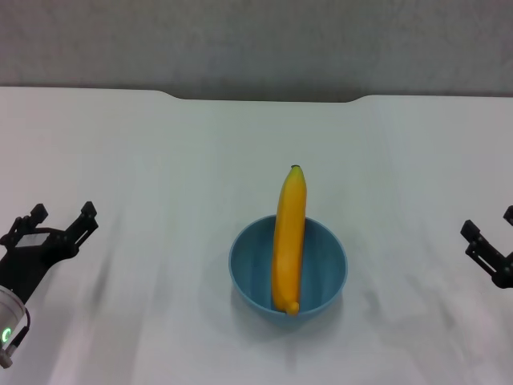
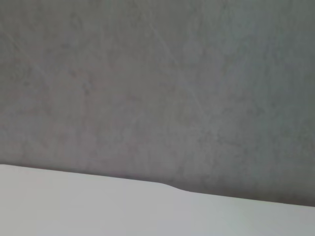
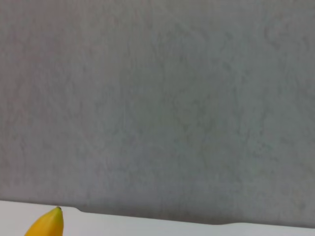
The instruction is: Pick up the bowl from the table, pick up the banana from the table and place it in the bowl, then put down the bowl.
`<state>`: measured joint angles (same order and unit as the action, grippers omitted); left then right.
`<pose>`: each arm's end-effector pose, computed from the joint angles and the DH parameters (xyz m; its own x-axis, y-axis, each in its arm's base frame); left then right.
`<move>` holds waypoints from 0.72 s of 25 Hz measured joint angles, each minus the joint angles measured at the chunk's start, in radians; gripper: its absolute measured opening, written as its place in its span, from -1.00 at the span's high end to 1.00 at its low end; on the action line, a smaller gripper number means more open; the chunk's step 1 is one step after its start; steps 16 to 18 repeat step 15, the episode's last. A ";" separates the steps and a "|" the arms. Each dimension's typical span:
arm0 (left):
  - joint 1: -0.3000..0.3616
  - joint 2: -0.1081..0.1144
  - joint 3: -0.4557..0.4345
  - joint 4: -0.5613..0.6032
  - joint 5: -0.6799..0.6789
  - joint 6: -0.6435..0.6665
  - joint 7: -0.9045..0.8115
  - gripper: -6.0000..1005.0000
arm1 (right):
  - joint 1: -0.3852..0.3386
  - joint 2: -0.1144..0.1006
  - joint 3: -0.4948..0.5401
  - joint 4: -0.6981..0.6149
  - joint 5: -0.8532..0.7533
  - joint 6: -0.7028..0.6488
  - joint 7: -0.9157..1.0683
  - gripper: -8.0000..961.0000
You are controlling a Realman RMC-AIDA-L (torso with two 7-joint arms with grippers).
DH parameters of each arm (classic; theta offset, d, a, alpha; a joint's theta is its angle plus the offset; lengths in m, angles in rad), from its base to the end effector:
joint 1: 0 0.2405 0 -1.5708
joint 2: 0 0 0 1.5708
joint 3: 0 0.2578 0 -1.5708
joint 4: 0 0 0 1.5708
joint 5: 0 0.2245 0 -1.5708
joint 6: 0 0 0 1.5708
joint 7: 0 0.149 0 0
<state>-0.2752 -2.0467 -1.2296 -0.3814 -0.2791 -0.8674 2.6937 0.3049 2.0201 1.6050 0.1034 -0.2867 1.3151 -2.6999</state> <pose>-0.3615 0.3292 -0.0349 0.5610 0.1926 0.8051 0.8275 -0.1581 -0.5388 0.3690 0.2900 -0.0102 0.7020 -0.0266 -0.7117 -0.6655 -0.3803 -0.6422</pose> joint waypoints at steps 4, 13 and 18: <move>-0.021 0.001 0.006 -0.001 0.003 0.001 -0.003 -0.77 | 0.000 0.000 0.001 -0.011 0.023 -0.008 0.000 -0.67; -0.028 0.001 0.031 -0.007 0.006 -0.001 0.008 -0.77 | 0.011 0.002 -0.003 -0.018 0.037 -0.011 -0.004 -0.67; -0.028 0.003 0.026 -0.007 0.003 -0.002 0.008 -0.77 | 0.015 0.003 -0.003 -0.017 0.037 -0.011 -0.004 -0.67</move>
